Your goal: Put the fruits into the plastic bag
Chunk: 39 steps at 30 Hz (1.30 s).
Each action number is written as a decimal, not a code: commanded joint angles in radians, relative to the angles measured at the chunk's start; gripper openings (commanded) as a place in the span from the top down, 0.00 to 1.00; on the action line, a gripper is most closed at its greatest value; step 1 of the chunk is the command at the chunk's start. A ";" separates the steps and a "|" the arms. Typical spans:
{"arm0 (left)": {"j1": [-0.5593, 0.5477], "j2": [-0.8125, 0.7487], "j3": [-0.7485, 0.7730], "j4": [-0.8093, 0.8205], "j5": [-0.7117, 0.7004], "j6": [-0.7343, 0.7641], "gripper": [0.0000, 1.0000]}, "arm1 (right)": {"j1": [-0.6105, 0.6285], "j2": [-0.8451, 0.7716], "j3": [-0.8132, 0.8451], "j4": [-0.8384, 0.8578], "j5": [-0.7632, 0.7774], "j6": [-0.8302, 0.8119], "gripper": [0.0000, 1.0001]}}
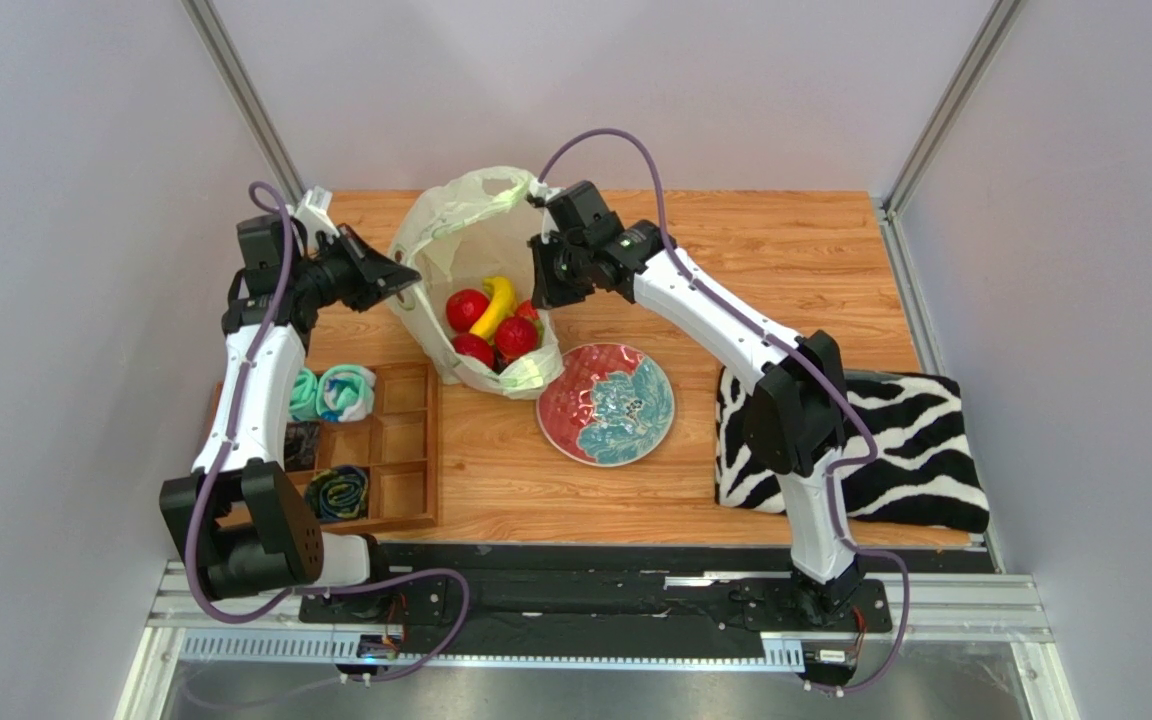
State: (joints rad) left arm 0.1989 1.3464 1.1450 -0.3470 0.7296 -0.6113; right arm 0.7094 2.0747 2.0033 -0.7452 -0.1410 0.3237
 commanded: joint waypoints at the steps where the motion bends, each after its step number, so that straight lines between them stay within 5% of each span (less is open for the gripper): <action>1: 0.010 0.034 0.194 0.083 0.013 -0.111 1.00 | -0.008 -0.030 0.237 0.007 -0.040 0.061 1.00; 9: 0.011 0.151 0.467 0.062 -0.010 -0.200 1.00 | -0.050 -0.030 0.292 0.178 -0.031 0.161 1.00; 23: 0.011 0.327 0.424 0.050 0.016 -0.185 1.00 | -0.091 0.094 0.310 0.199 -0.080 0.212 1.00; 39: 0.014 0.210 0.473 0.071 0.057 -0.321 1.00 | -0.091 -0.122 0.180 0.238 0.030 0.282 1.00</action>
State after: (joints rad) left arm 0.2035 1.5452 1.6024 -0.3077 0.7616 -0.8902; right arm 0.6193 2.0048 2.1784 -0.5770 -0.1474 0.5694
